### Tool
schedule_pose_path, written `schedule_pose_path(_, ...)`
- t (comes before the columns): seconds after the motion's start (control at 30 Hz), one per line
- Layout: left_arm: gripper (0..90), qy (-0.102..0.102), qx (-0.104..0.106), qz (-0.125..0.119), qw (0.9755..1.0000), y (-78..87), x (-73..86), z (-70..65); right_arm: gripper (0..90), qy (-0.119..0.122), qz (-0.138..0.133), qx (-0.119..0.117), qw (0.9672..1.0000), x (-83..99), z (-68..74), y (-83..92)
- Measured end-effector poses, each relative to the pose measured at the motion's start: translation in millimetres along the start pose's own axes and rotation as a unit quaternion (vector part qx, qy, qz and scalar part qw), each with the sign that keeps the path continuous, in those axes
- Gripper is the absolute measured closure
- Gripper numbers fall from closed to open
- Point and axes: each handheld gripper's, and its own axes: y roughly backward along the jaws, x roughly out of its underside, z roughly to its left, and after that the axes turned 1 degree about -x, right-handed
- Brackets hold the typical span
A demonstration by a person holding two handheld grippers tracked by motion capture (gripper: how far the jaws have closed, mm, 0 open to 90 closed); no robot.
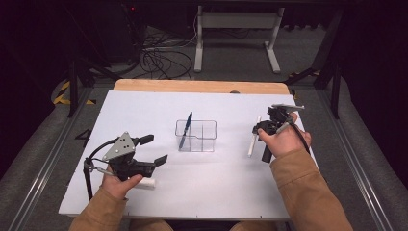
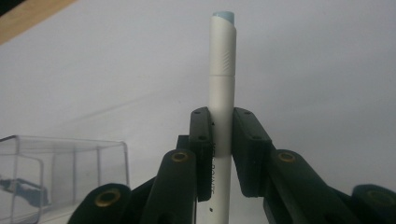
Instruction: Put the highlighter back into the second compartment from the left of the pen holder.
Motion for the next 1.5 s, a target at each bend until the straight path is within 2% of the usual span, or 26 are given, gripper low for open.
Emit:
schedule_pose_path(0.2, 17.9, 0.001, -0.001, -0.003, 1.0, 0.8, -0.3, -0.2, 78.9, 0.036, -0.035, -0.042, 0.9979, 3.8, 10.9, 10.2)
schedule_pose_path(0.27, 17.9, 0.002, -0.003, -0.004, 1.0, 1.4, -0.4, -0.1, 78.9, 0.048, -0.054, -0.058, 0.9957, 4.9, 15.4, 13.5)
schedule_pose_path(0.4, 17.9, 0.003, -0.002, -0.005, 1.0, 2.3, -0.4, 0.3, 78.9, 0.075, -0.087, -0.093, 0.989, 6.9, 22.9, 19.9)
schedule_pose_path(0.47, 17.8, 0.001, -0.003, -0.004, 1.0, 2.9, -0.5, 0.8, 78.9, 0.082, -0.09, -0.122, 0.9849, 7.6, 27.4, 21.9)
schedule_pose_path(0.53, 17.9, 0.003, -0.003, -0.005, 1.0, 2.9, -0.7, 1.3, 78.9, 0.096, -0.108, -0.137, 0.9799, 9.0, 32.1, 22.1)
schedule_pose_path(0.63, 17.9, -0.002, -0.006, -0.007, 1.0, 3.4, -1.7, 1.0, 78.9, 0.105, -0.116, -0.163, 0.9741, 11.3, 39.1, 22.6)
schedule_pose_path(0.7, 17.9, -0.002, -0.006, -0.007, 1.0, 3.7, -1.7, 1.2, 78.9, 0.115, -0.124, -0.172, 0.9705, 13.2, 44.4, 23.6)
schedule_pose_path(0.77, 17.9, -0.001, -0.007, -0.006, 1.0, 3.8, -1.1, 1.7, 78.9, 0.122, -0.137, -0.187, 0.965, 14.9, 49.1, 24.3)
schedule_pose_path(0.8, 17.9, 0.006, -0.002, -0.005, 1.0, 3.7, -0.6, 1.1, 78.9, 0.127, -0.142, -0.192, 0.9627, 15.6, 51.5, 24.8)
schedule_pose_path(0.97, 17.9, 0.002, -0.004, -0.007, 1.0, 4.6, -1.2, 1.7, 78.9, 0.146, -0.164, -0.229, 0.9484, 17.2, 60.4, 22.9)
schedule_pose_path(1.03, 17.9, 0.001, -0.004, -0.006, 1.0, 4.4, -1.3, 1.6, 78.9, 0.152, -0.172, -0.237, 0.9439, 18.4, 64.5, 22.4)
schedule_pose_path(1.07, 17.9, 0.002, -0.005, -0.007, 1.0, 4.2, -1.1, 1.5, 78.9, 0.162, -0.179, -0.239, 0.9403, 18.8, 66.2, 21.7)
schedule_pose_path(1.2, 17.9, 0.0, -0.006, -0.006, 1.0, 4.4, -1.0, 1.8, 78.9, 0.179, -0.188, -0.251, 0.9325, 21.4, 73.1, 18.0)
schedule_pose_path(1.27, 17.9, 0.001, -0.006, -0.007, 1.0, 4.7, -1.1, 2.1, 78.9, 0.184, -0.19, -0.255, 0.9301, 22.4, 75.9, 15.9)
schedule_pose_path(1.33, 17.9, 0.001, -0.006, -0.006, 1.0, 4.7, -0.9, 2.0, 78.9, 0.193, -0.193, -0.26, 0.9262, 23.4, 78.7, 14.3)
schedule_pose_path(1.5, 17.9, 0.0, -0.007, -0.005, 1.0, 4.4, -0.9, 1.8, 78.9, 0.207, -0.198, -0.267, 0.9199, 26.3, 85.5, 9.7)
